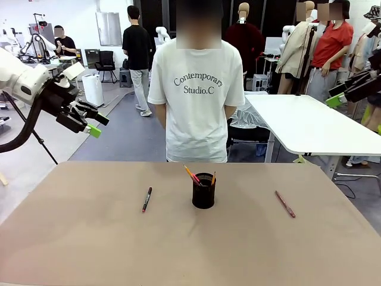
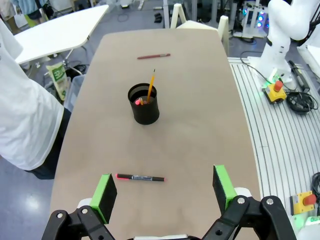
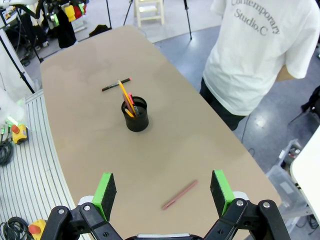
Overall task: Place the pens into the pen holder.
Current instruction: Pick up a writing instrument from the table and place it into the Pen holder.
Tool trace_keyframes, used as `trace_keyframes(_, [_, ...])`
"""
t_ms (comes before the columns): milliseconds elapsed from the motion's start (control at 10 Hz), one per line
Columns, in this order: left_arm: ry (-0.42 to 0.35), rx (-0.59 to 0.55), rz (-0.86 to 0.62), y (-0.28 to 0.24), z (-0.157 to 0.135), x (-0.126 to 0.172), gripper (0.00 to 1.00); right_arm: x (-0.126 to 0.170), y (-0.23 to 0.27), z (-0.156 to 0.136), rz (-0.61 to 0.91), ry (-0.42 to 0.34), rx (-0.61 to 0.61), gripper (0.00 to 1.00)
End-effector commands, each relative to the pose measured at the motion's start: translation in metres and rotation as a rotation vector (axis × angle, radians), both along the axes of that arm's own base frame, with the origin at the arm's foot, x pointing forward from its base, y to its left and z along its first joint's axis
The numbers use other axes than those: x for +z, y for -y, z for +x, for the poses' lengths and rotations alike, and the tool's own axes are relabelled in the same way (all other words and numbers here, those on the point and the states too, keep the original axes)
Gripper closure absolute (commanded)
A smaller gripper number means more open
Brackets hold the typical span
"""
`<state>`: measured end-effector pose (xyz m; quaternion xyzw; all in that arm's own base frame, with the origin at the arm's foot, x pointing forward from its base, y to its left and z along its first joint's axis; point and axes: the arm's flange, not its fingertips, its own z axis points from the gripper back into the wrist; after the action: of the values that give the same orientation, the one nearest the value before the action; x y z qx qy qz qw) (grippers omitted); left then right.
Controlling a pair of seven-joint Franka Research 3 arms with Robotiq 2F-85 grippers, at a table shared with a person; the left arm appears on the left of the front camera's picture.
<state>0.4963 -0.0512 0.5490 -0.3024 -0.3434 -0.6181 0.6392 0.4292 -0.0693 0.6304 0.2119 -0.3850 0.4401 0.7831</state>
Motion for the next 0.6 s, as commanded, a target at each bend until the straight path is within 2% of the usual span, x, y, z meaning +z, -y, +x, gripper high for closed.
trace_keyframes(0, [-0.006, -0.004, -0.003, -0.003, -0.002, 0.001, 0.00, -0.005, -0.013, 0.006, -0.003, -0.096, -0.043, 0.00])
trace_keyframes(300, [-0.006, -0.004, -0.003, -0.003, -0.002, 0.001, 0.00, -0.030, -0.051, 0.036, -0.107, -0.286, -0.150, 0.00])
trace_keyframes(500, [-0.006, -0.004, -0.003, -0.003, -0.002, 0.001, 0.00, -0.054, -0.073, 0.058, -0.231, -0.388, -0.273, 0.00])
